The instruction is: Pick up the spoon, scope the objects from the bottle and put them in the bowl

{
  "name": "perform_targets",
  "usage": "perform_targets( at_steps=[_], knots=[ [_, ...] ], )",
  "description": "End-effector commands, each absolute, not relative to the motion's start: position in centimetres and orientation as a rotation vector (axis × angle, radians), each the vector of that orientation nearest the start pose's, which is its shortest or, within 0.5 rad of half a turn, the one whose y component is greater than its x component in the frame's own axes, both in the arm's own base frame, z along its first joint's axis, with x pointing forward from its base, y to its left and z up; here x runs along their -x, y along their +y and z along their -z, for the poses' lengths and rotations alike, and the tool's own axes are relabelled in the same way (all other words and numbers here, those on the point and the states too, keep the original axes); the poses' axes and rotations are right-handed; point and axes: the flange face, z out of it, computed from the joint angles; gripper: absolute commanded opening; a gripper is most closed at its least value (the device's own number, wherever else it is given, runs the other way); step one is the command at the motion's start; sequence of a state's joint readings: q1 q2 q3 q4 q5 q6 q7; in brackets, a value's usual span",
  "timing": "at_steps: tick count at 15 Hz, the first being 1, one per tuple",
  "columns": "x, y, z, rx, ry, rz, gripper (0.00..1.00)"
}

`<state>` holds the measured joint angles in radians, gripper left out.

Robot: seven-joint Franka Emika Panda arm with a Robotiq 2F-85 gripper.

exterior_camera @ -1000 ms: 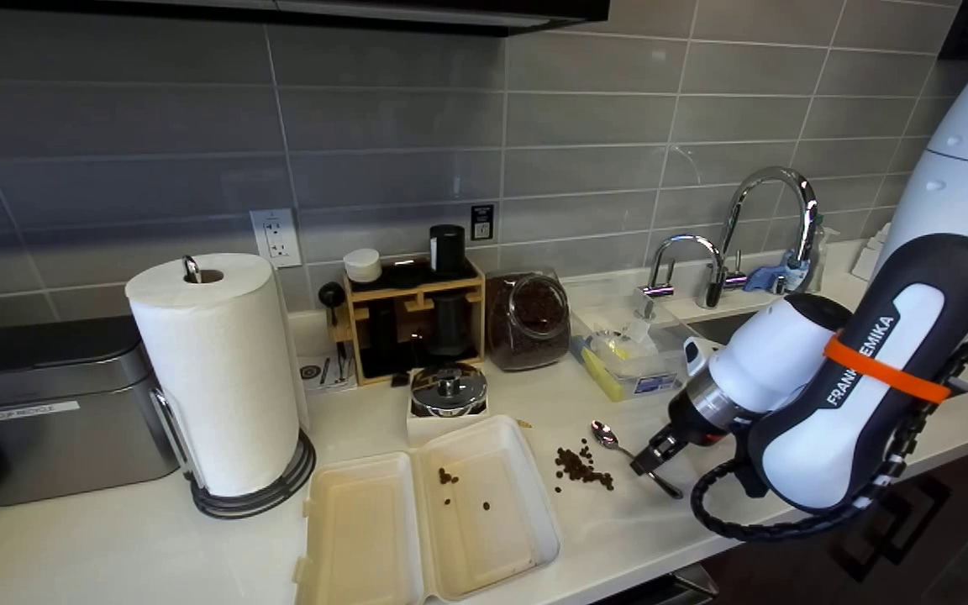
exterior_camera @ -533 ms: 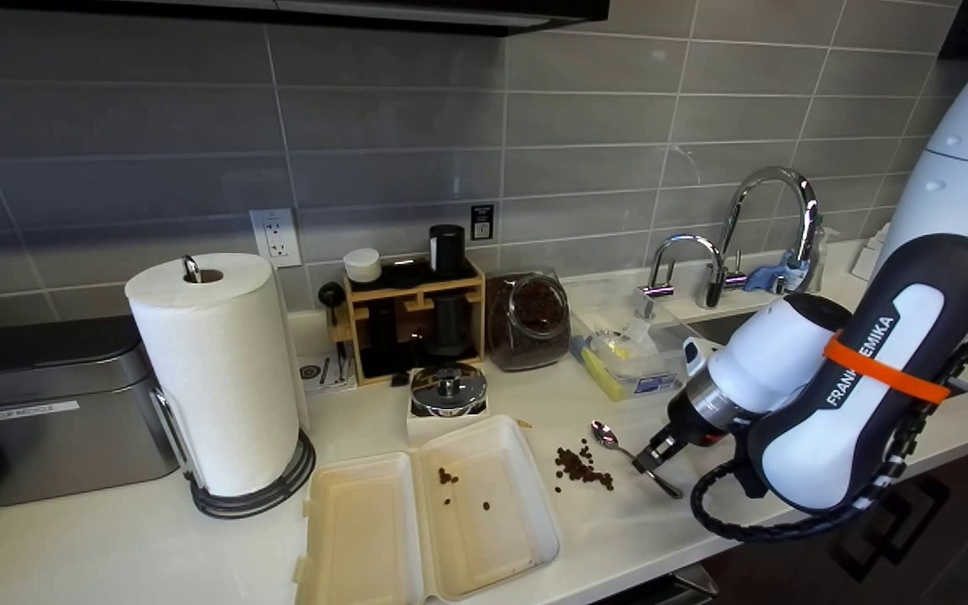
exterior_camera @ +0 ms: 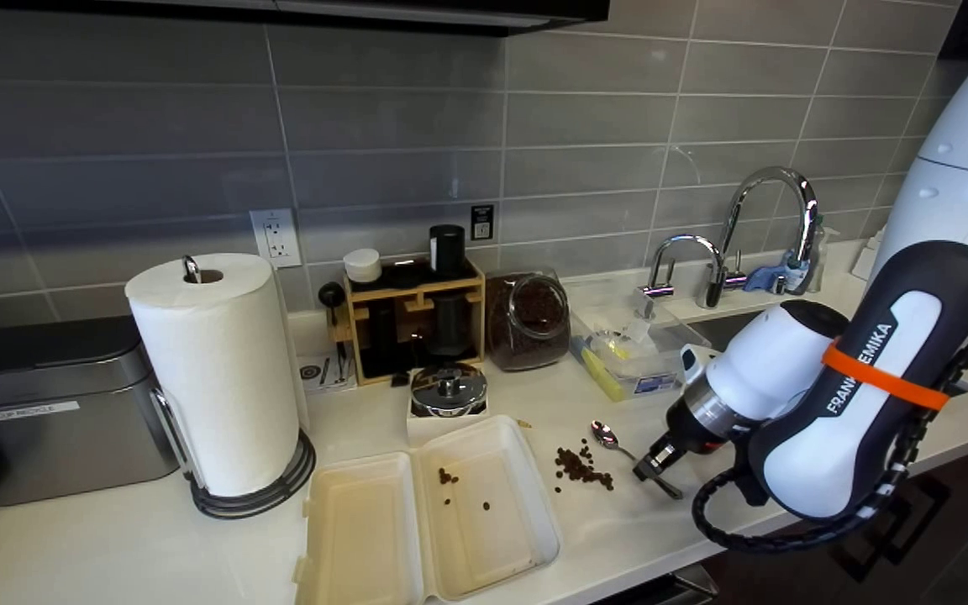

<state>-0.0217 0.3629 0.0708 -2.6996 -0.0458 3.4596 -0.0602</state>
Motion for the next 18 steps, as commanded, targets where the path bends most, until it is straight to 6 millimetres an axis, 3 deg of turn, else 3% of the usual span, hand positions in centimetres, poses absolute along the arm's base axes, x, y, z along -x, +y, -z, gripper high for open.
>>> perform_targets(
  at_steps=[1,2,3,4,6,11,18],
  knots=[
    [-42.4,2.9,-15.2,3.037,-0.219,0.612,0.28],
    [-42.4,2.9,-15.2,3.036,-0.221,0.612,0.28],
    [-42.4,2.9,-15.2,3.036,-0.222,0.612,0.22],
    [-42.4,2.9,-15.2,3.039,-0.224,0.609,0.06],
    [-42.4,2.8,-15.4,3.042,-0.226,0.611,0.00],
    [-42.1,2.7,-16.5,3.041,-0.213,0.632,0.03],
    [-43.0,4.2,-20.9,2.973,-0.220,0.671,0.03]
  ],
)
